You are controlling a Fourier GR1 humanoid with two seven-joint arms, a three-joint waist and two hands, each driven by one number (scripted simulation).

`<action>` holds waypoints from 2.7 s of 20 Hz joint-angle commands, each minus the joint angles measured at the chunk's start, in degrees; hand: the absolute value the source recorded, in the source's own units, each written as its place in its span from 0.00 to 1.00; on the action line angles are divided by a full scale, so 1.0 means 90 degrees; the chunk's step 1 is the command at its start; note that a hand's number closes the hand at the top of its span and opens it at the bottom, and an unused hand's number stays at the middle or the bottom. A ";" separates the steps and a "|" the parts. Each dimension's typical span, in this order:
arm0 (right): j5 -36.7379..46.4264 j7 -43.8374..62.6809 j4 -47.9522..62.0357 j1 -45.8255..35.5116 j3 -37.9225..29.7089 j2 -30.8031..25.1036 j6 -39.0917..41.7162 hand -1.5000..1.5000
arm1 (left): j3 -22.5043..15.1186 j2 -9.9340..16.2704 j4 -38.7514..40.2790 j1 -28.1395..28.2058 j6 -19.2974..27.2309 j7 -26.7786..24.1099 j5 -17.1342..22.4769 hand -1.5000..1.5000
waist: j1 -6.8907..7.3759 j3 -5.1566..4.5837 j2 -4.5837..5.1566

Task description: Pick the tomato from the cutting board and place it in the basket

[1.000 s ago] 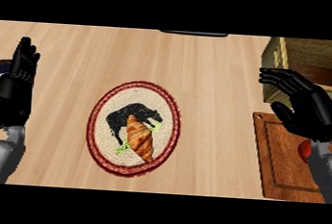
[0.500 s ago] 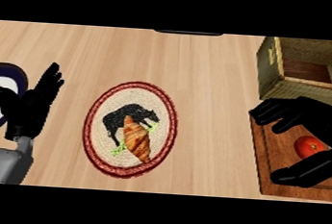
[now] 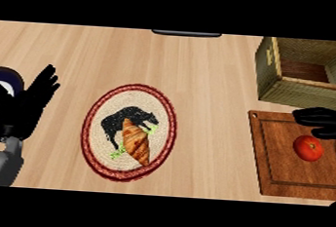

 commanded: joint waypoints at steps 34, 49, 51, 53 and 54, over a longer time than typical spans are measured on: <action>0.1852 -0.3185 0.3818 -0.0715 0.0695 -0.2808 0.0087 0.00 | 0.0102 -0.0449 0.0555 -0.0497 -0.0234 -0.0138 -0.0270 0.50 | 0.0159 0.0019 0.0114; 0.2490 -0.3214 0.5186 -0.1325 0.1939 -0.0726 -0.1180 0.00 | 0.0094 -0.0544 0.0171 -0.0240 -0.0204 -0.0019 -0.0492 0.50 | 0.0236 0.0009 0.0060; 0.2950 -0.3233 0.5394 -0.1269 0.2170 -0.0517 -0.1613 0.00 | 0.0159 -0.0430 -0.0321 -0.0137 -0.0243 0.0323 -0.0384 0.50 | 0.0238 0.0012 0.0039; 0.3260 -0.3457 0.5803 -0.1531 0.2266 -0.0428 -0.1638 0.00 | 0.0246 -0.0553 0.0402 -0.0575 -0.0298 0.0083 -0.0474 0.50 | 0.0173 0.0008 0.0061; 0.3409 -0.3531 0.5973 -0.1536 0.2300 -0.0386 -0.1742 0.00 | 0.0451 -0.0303 0.0308 -0.0428 -0.0440 0.0119 -0.0391 0.50 | 0.0183 0.0008 0.0052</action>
